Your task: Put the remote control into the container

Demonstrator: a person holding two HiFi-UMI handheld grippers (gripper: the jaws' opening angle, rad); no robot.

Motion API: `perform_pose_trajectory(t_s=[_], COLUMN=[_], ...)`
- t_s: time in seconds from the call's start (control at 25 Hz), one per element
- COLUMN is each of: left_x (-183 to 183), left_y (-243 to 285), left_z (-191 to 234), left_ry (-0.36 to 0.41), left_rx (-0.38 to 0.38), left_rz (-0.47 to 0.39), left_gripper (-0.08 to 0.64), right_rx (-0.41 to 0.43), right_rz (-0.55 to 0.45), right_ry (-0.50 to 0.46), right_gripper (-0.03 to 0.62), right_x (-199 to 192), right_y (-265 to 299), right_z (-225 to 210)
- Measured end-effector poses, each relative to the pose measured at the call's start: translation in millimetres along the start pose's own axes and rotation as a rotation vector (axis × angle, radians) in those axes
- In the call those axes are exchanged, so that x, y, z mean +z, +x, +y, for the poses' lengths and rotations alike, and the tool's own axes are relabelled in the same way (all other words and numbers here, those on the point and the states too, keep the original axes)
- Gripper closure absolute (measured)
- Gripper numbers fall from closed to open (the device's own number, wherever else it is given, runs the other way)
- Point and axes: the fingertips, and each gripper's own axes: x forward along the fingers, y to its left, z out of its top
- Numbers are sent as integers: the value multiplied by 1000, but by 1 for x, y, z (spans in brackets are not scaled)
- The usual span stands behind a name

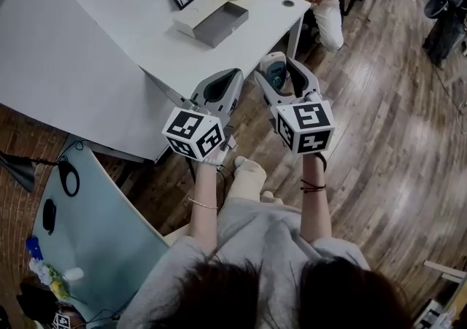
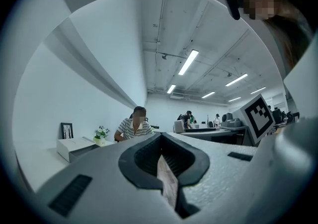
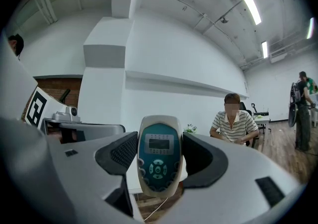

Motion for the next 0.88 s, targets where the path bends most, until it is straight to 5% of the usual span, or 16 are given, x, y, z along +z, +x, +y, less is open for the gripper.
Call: perform_pose_trajectory(t_s=[0.4,0.88], left_x=[-20,-28], left_y=[30,133], left_z=[25,72], left_ry=[7,-32], left_rx=[19,38], left_rz=[67,48], left_gripper=[557,557], right_rx=[38,103], right_rz=[27,52], right_ry=[45,4], right_gripper=[313,314], right_x=[-16,-10], right_y=[40,103], right_z=[-26,-99])
